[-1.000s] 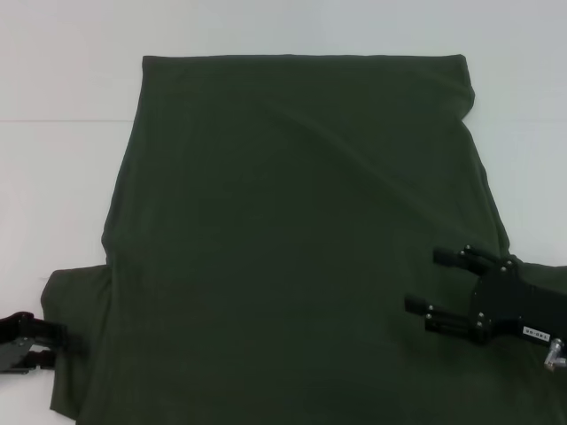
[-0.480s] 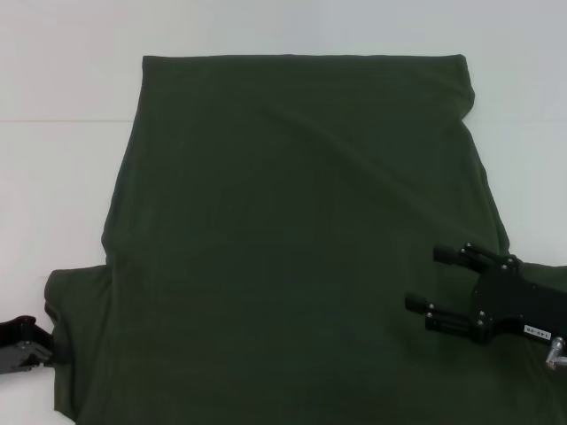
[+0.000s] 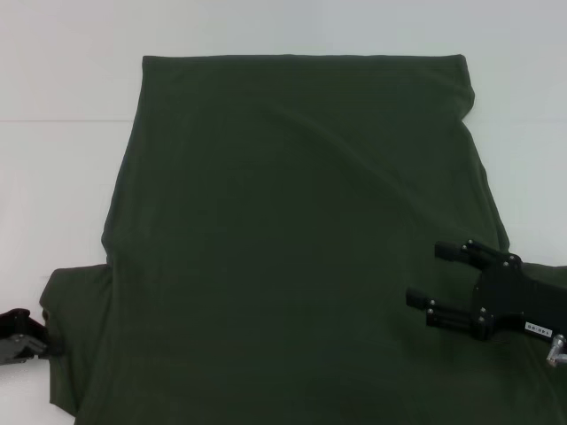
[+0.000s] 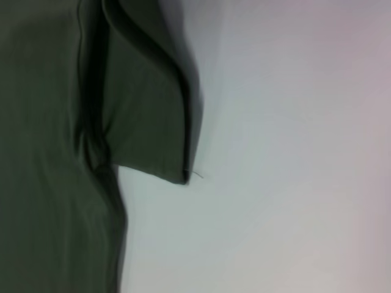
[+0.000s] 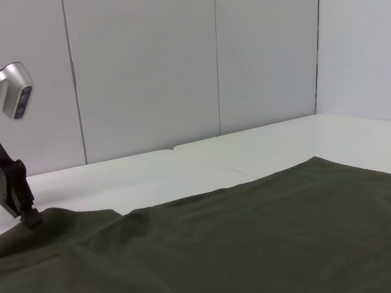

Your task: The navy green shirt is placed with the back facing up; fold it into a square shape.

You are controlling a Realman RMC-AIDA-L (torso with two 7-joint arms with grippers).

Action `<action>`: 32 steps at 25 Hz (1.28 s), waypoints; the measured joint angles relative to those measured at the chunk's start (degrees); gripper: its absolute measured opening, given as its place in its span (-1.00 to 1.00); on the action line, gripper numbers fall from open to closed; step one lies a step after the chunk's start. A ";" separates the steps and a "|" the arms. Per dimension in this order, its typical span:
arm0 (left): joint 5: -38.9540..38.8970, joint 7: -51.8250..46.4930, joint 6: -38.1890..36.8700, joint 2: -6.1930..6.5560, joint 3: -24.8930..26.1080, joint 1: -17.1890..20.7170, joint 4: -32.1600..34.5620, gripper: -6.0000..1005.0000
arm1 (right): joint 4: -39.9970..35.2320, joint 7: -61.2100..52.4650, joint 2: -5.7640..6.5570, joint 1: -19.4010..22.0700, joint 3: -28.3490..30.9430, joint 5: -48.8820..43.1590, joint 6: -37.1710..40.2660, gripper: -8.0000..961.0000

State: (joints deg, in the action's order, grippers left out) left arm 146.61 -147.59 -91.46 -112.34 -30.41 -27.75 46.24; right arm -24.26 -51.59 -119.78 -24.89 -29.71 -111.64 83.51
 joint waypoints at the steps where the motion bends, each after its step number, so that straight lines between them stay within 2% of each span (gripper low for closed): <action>1: -0.02 0.20 -0.15 0.09 0.00 -0.09 -0.18 -0.94 | 0.00 0.00 0.00 -0.01 0.00 0.01 0.00 0.87; 9: 0.57 0.23 0.31 0.49 -0.51 -0.49 -0.17 -0.94 | 0.00 0.07 -0.08 -0.47 0.00 0.03 0.02 0.87; 14: 0.63 -0.17 0.26 1.77 2.71 -0.18 -0.34 -0.94 | 0.01 0.18 -0.09 -0.51 0.00 0.03 0.08 0.87; 22: 0.48 -0.20 -0.80 3.81 3.04 -0.64 0.19 -0.94 | 0.01 0.17 -0.09 -0.60 0.00 0.02 0.18 0.87; 26: 0.59 -0.23 -1.78 5.37 2.95 -2.08 1.38 -0.94 | 0.01 0.00 -0.15 -0.60 0.00 0.02 0.27 0.87; 32: 0.61 -0.76 -3.58 6.13 2.69 -2.82 3.82 -0.94 | 0.09 0.00 -0.18 -0.60 0.00 0.02 0.69 0.87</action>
State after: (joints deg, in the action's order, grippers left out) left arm 147.22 -148.35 -95.04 -106.22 -27.72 -30.58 50.06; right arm -24.17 -51.59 -119.96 -25.49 -29.71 -111.62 84.20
